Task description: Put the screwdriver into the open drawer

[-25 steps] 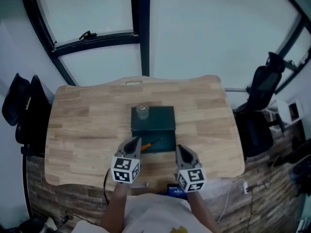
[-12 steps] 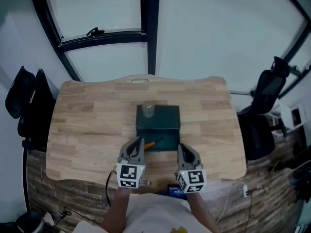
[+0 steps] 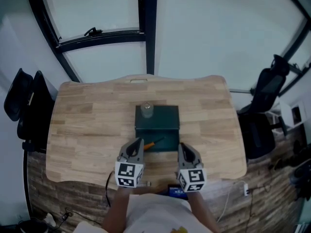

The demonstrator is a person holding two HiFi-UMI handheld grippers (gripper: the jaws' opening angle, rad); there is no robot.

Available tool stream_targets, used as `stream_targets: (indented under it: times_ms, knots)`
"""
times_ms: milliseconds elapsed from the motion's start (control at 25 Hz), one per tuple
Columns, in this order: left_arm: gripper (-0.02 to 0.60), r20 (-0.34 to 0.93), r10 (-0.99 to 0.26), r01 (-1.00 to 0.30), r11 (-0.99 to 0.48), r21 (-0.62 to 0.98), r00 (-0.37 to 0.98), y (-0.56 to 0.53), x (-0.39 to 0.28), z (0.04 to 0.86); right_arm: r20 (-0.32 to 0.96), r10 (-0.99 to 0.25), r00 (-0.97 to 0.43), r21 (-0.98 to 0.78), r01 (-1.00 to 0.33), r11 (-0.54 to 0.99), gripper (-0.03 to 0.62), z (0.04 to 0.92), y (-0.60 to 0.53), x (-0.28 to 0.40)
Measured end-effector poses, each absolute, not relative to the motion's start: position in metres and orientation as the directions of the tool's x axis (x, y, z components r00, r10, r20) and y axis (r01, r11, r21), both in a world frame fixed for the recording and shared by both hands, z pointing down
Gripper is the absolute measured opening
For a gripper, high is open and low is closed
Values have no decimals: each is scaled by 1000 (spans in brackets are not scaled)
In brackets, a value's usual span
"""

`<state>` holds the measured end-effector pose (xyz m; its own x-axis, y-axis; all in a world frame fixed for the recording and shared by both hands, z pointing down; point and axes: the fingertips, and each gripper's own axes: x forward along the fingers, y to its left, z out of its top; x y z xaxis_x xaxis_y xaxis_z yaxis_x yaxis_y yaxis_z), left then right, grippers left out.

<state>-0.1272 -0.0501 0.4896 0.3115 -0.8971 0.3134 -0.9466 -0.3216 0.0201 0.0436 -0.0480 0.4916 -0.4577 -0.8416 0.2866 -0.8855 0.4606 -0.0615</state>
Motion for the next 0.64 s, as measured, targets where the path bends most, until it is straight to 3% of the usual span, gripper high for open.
stream_targets:
  times_ms: [640]
  knots:
    - [0, 364, -870, -941, -329, 74, 333, -67, -128, 502, 294, -843, -451, -72, -889, 451, -2, 494, -63, 43]
